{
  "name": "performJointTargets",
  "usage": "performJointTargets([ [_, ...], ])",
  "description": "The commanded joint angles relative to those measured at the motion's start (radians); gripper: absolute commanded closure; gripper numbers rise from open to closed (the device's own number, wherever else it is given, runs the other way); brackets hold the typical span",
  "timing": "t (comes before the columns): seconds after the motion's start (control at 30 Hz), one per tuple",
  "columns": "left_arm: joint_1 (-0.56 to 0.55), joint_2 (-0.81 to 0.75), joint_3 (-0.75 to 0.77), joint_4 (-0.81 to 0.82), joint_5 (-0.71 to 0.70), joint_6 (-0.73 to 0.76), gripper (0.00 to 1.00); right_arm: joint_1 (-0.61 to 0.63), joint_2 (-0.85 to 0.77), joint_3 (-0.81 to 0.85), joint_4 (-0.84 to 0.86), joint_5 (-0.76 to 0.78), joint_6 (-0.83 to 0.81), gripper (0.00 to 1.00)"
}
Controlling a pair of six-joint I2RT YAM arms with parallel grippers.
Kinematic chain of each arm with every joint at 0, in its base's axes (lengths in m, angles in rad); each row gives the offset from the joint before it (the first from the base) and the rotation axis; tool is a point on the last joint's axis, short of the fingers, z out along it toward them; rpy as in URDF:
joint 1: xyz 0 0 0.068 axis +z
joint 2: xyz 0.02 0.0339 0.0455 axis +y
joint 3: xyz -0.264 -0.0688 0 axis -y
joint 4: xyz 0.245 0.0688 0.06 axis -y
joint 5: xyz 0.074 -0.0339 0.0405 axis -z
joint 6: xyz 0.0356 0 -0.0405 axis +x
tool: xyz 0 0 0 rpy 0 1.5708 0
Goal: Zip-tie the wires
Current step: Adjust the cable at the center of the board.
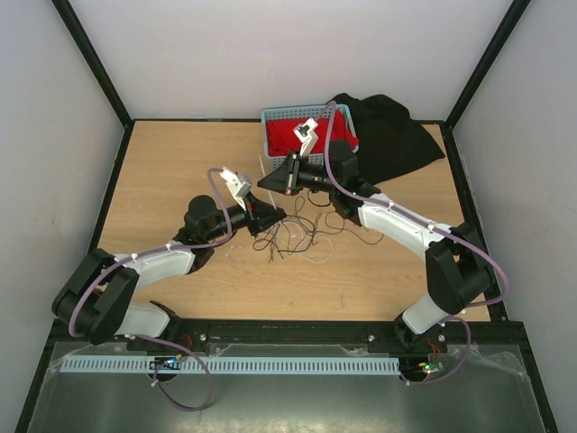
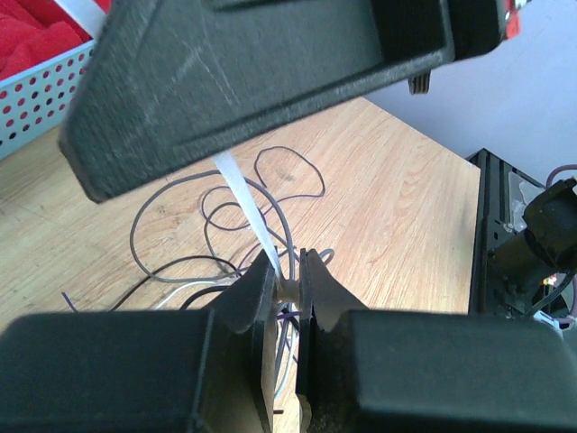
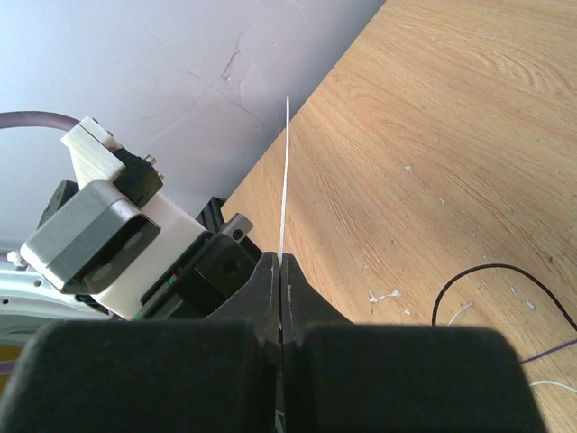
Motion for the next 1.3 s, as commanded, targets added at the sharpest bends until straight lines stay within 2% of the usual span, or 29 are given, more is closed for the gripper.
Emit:
performJointTargets([
  [0.0,-0.044,0.051,-0.053,-0.130,0.082,0.007,0.95,-0.015,-0.029,0.113,0.177,0.029,0.019,1.00],
  [0.37,-0.059,0.092,-0.072,-0.120,0.069,0.016,0.93,-0.019,-0.036,0.120,0.165,0.013,0.021,1.00],
  [0.47,-0.049,0.052,-0.062,-0.121,0.070,0.008,0.83,-0.020,-0.048,0.086,0.162,-0.009,0.021,1.00],
  [0.53,-0.035,0.016,-0.053,-0.129,0.073,0.002,0.68,-0.020,-0.060,0.043,0.177,-0.032,0.037,1.00],
  [0.7,-0.010,-0.049,-0.008,-0.177,0.090,0.022,0.54,-0.018,-0.094,-0.046,0.240,-0.072,0.091,1.00],
  [1.07,0.037,-0.143,0.033,-0.187,0.114,0.012,0.38,-0.019,-0.114,-0.055,0.194,-0.089,0.070,1.00],
  [1.27,0.059,-0.173,0.079,-0.192,0.130,0.013,0.34,-0.018,-0.107,-0.055,0.193,-0.098,0.073,1.00],
])
